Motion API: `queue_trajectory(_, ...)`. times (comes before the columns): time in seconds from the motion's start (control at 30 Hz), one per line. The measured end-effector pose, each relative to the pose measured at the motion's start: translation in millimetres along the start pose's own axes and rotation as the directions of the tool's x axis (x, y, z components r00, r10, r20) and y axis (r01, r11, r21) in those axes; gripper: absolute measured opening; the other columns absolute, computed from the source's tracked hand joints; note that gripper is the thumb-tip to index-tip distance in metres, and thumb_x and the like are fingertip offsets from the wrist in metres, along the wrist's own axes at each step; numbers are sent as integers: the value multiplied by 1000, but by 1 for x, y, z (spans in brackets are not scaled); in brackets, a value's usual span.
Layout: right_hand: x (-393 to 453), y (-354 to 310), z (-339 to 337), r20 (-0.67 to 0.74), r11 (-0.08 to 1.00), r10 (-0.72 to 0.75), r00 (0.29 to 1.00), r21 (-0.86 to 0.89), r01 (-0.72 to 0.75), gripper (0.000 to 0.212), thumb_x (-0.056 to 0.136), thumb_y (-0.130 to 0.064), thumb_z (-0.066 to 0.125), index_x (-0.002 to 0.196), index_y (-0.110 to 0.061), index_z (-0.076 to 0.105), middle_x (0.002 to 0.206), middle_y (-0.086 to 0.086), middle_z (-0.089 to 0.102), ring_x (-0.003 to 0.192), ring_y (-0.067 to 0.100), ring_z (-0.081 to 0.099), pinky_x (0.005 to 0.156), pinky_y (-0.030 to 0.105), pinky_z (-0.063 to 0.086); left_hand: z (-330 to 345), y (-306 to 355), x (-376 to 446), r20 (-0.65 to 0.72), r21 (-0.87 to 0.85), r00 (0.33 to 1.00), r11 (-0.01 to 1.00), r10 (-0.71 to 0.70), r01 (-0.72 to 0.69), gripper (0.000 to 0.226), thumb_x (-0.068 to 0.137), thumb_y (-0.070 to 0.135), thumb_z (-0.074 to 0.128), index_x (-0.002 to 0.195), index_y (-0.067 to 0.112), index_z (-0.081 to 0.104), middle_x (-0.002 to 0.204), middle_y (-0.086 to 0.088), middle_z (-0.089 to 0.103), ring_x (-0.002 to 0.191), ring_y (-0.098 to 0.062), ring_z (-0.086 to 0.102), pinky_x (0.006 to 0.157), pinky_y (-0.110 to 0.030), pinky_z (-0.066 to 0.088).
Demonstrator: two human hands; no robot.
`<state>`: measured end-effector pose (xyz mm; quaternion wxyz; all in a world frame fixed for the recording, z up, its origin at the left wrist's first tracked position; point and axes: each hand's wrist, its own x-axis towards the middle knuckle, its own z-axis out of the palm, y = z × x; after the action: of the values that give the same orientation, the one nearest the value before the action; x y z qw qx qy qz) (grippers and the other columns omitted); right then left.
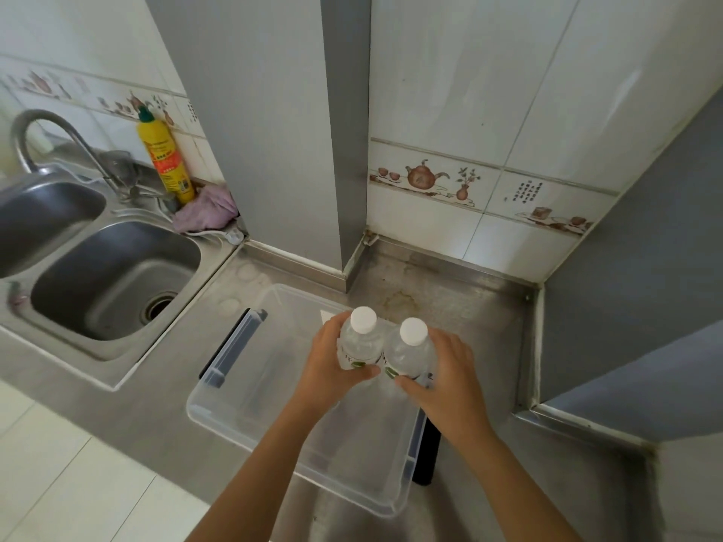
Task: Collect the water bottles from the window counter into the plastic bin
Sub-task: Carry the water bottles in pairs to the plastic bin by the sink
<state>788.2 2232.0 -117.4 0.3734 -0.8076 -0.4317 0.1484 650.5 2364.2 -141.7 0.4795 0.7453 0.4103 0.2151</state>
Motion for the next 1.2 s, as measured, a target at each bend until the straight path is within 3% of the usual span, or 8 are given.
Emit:
queue_trajectory(0.07, -4, -1, -6, 32, 1000, 16, 999, 16, -16, 66, 73, -32, 79, 131, -22, 49, 130, -4, 50, 121, 12, 40, 93, 25, 34, -1, 3, -7, -25, -21, 1000, 1000, -8, 7, 73, 73, 15, 87, 118, 49, 42, 122, 21, 52, 115, -7, 55, 97, -21, 46)
queue_trajectory(0.17, -13, -6, -14, 18, 999, 37, 999, 4, -37, 58, 81, -34, 72, 133, -21, 51, 133, -5, 51, 124, 13, 44, 95, 25, 36, -4, 11, -21, -80, -10, 997, 1000, -7, 6, 73, 77, 22, 84, 136, 37, 42, 134, 12, 53, 123, -11, 52, 104, -33, 46)
queue_trajectory(0.3, -32, -13, -24, -116, 996, -12, 993, -91, 2, 34, 86, -31, 67, 118, -20, 62, 120, -5, 60, 109, 15, 56, 81, 22, 40, -12, 31, -48, -184, 157, 981, 987, 66, -37, 63, 85, 27, 76, 138, 28, 43, 134, 8, 53, 120, -12, 52, 103, -34, 43)
queue_trajectory(0.47, -66, -27, -41, -197, 973, -89, 976, -225, 43, 29, 90, -32, 63, 115, -17, 65, 115, -2, 65, 103, 19, 60, 83, 26, 45, -26, 49, -87, -220, 573, 919, 806, 326, -148, 35, 95, 30, 61, 130, 26, 56, 131, 0, 63, 123, -27, 59, 109, -58, 37)
queue_trajectory(0.6, -109, -49, -54, -317, 924, -118, 941, -382, -13, 37, 90, -38, 47, 110, -15, 67, 112, 3, 69, 97, 25, 66, 80, 34, 53, -30, 66, -112, -167, 675, 832, 676, 529, -295, 37, 93, 39, 42, 120, 26, 64, 120, 4, 69, 111, -22, 66, 101, -60, 41)
queue_trajectory(0.8, -183, -75, -47, -524, 893, -7, 852, -386, -230, 45, 87, -41, 46, 119, -15, 66, 125, 6, 66, 105, 30, 65, 82, 38, 56, -40, 67, -146, 51, 651, 743, 542, 668, -532, 39, 92, 39, 42, 123, 28, 63, 124, 9, 66, 113, -17, 64, 104, -62, 31)
queue_trajectory(1.1, -306, -119, -11, -697, 783, 222, 682, -290, -551, 50, 88, -49, 42, 127, -24, 60, 132, 1, 61, 112, 25, 64, 75, 38, 57, -56, 62, -208, 319, 475, 553, 375, 770, -796, 46, 90, 51, 45, 121, 26, 67, 122, 5, 68, 108, -19, 67, 102, -64, 35)
queue_trajectory(1.2, -344, -125, -7, -741, 720, 274, 613, -264, -642, 51, 90, -50, 42, 129, -21, 58, 134, 3, 60, 115, 27, 62, 86, 40, 53, -46, 65, -229, 395, 365, 464, 329, 792, -871, 47, 90, 52, 45, 122, 25, 67, 123, 6, 68, 109, -17, 66, 104, -64, 33)
